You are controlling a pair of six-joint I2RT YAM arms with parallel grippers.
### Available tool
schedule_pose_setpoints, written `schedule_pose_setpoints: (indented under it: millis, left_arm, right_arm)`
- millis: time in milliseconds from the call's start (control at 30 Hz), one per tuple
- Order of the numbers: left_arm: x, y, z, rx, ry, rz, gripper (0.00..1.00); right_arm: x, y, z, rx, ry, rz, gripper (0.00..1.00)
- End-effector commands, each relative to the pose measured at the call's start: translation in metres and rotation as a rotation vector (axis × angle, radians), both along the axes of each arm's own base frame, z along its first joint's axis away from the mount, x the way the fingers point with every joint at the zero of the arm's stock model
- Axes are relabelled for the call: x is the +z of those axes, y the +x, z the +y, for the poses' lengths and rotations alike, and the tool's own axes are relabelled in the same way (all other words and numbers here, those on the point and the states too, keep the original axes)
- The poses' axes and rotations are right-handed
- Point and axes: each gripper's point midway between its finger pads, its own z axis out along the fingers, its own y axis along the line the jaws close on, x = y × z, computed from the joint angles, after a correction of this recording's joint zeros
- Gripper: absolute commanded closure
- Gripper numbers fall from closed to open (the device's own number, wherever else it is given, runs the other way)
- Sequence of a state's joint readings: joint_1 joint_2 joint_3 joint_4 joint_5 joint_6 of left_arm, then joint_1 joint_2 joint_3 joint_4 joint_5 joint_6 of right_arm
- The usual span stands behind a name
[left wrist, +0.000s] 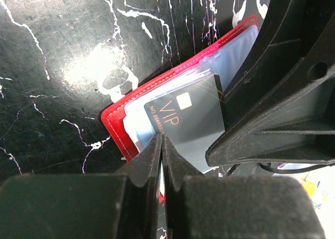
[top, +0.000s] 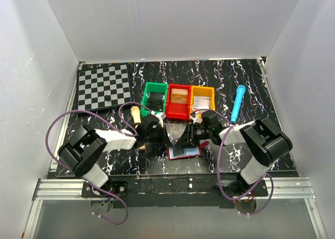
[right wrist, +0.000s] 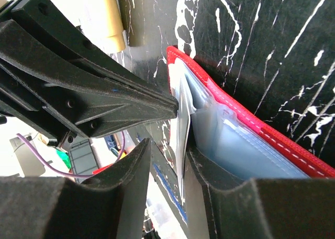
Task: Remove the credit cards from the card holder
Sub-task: Remove the credit card from the card holder.
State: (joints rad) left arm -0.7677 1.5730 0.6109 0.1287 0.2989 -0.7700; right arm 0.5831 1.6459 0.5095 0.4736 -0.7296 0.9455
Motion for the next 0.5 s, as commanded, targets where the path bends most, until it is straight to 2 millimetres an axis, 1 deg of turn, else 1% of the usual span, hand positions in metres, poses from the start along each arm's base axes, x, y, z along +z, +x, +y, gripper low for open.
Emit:
schedule_pose_setpoints:
  millis: [0,233,467]
  left_arm:
    - [-0.021,-0.012,0.015,0.002,0.087,0.039,1.00]
    - [-0.025,-0.012,0.018,0.013,0.105,0.049,1.00]
    - [-0.027,-0.013,0.019,0.017,0.112,0.055,1.00]
  right_arm:
    - [0.019,0.002,0.009,0.044,0.043,-0.058,0.63]
    - [0.017,0.004,0.000,0.025,0.020,-0.062,0.64]
    - [0.020,0.006,-0.004,0.016,0.019,-0.074,0.67]
